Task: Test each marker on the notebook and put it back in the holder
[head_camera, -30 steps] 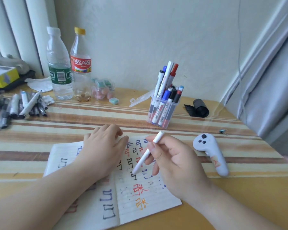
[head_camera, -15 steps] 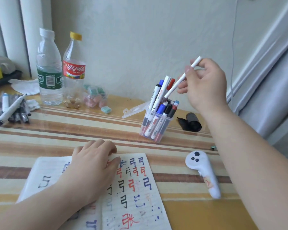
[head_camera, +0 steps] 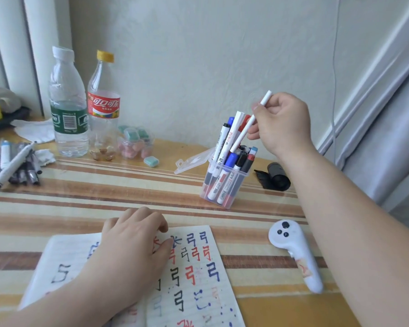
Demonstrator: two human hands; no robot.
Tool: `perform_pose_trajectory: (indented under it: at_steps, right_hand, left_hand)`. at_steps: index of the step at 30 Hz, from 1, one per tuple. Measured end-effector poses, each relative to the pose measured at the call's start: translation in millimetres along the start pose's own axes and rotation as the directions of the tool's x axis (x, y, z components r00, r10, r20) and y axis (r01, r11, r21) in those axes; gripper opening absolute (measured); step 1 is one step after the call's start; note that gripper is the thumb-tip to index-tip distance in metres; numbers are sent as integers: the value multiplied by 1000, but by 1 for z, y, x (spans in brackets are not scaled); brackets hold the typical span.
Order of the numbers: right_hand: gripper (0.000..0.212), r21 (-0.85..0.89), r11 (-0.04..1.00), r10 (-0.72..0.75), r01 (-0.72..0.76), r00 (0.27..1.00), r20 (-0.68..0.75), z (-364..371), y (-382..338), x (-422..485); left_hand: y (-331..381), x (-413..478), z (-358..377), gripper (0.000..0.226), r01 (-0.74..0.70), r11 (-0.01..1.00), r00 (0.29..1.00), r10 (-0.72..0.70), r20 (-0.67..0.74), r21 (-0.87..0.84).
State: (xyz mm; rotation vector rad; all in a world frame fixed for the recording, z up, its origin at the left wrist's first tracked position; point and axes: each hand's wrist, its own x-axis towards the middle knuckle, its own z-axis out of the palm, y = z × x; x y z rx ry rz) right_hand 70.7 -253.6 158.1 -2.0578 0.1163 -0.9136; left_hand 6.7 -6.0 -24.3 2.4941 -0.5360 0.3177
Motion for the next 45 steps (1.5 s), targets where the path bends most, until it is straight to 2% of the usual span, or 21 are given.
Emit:
perform_pose_trajectory:
  at_steps: [5, 7, 11, 14, 15, 20, 23, 25, 28, 31, 35, 40, 43, 45]
  right_hand:
    - [18, -12, 996, -86, 85, 996, -25, 1, -6, -16]
    - [18, 25, 996, -86, 85, 995, 39, 6, -6, -22]
    - [10, -92, 986, -121, 137, 981, 153, 21, 3, -29]
    - [48, -173, 957, -198, 232, 962, 189, 25, 9, -31]
    - [53, -216, 937, -237, 276, 953, 188, 25, 11, -32]
    - [34, -280, 882, -366, 379, 925, 98, 31, 17, -28]
    - [25, -438, 777, -488, 453, 872, 36, 33, 17, -17]
    - [26, -507, 752, -440, 421, 894, 89, 33, 14, -10]
    - [31, -421, 831, -305, 363, 931, 201, 33, 8, -4]
    - [23, -293, 926, -187, 238, 964, 190, 31, 2, -3]
    - [13, -188, 967, -143, 171, 978, 153, 28, 8, -4]
    - [15, -216, 955, -170, 204, 971, 170, 24, 16, 0]
    - [24, -296, 910, -232, 292, 947, 222, 18, 15, -4]
    - [38, -331, 866, -333, 376, 926, 179, 13, 16, -18]
  left_hand:
    - [2, -1, 0, 17, -10, 1000, 1000, 10, 4, 1]
    - [3, -1, -1, 13, -3, 1000, 1000, 3, 5, 1]
    - [5, -2, -3, 13, 2, 1000, 1000, -2, 7, 2]
    - [5, -1, -2, 13, -4, 1000, 1000, 4, -4, -2]
    - [5, -1, -2, 13, -3, 1000, 1000, 3, -3, -4]
    - [3, -1, -2, 21, -15, 1000, 1000, 15, 10, -17]
    - [4, -1, -2, 22, -15, 1000, 1000, 15, 8, -13]
    - [4, -1, -3, 17, -15, 1000, 1000, 15, 2, -17]
    - [5, -2, -5, 11, -16, 1000, 1000, 16, -2, -18]
    - [7, -1, -6, 8, -1, 1000, 1000, 1, -1, -1]
    - [9, -2, -7, 16, -7, 1000, 1000, 6, 21, 24]
    - [10, -2, -7, 44, -12, 997, 997, 6, 78, 74]
    - [11, -3, -9, 47, 1, 997, 996, -7, 92, 71]
    - [12, -2, -12, 44, -4, 998, 996, -1, 94, 61]
